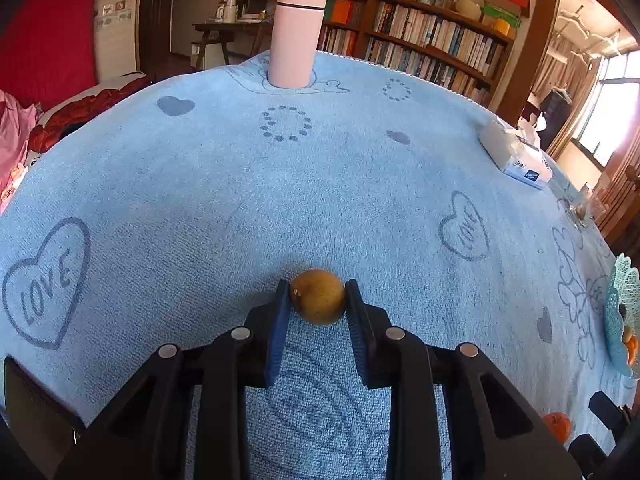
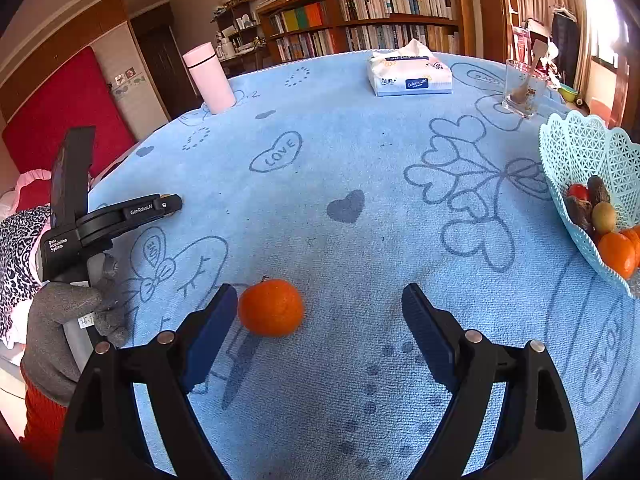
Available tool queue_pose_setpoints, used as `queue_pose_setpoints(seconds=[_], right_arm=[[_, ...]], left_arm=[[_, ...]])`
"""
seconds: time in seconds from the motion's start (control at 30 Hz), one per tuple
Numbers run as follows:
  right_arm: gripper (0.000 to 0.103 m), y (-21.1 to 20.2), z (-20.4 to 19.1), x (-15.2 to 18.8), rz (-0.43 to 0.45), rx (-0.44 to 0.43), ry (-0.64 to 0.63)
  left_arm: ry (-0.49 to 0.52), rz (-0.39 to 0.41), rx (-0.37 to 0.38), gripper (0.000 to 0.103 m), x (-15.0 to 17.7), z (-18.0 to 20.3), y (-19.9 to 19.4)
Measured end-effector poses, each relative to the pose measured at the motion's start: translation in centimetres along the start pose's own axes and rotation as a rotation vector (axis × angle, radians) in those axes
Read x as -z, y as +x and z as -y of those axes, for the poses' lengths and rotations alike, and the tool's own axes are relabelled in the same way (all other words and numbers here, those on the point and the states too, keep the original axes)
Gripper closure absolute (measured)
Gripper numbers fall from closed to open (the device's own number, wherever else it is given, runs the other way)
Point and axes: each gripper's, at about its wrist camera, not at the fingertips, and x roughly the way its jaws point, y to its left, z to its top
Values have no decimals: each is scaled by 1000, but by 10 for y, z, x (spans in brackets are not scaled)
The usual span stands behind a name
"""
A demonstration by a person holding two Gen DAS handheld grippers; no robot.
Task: Organize fruits
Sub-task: 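Grasp the last small tan fruit with the left tool, then grasp the mandarin with the right tool while the left tool holds the tan fruit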
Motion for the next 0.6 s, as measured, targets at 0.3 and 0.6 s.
queue_pose_setpoints(seconds=[0.3,0.6], right_arm=[[17,18,-22,4,-41,-23,-44],[62,33,-27,4,-95,-11,-55]], left_arm=[[1,17,0,75,3,0,-2],[-1,15,4,75,3,-1,-1]])
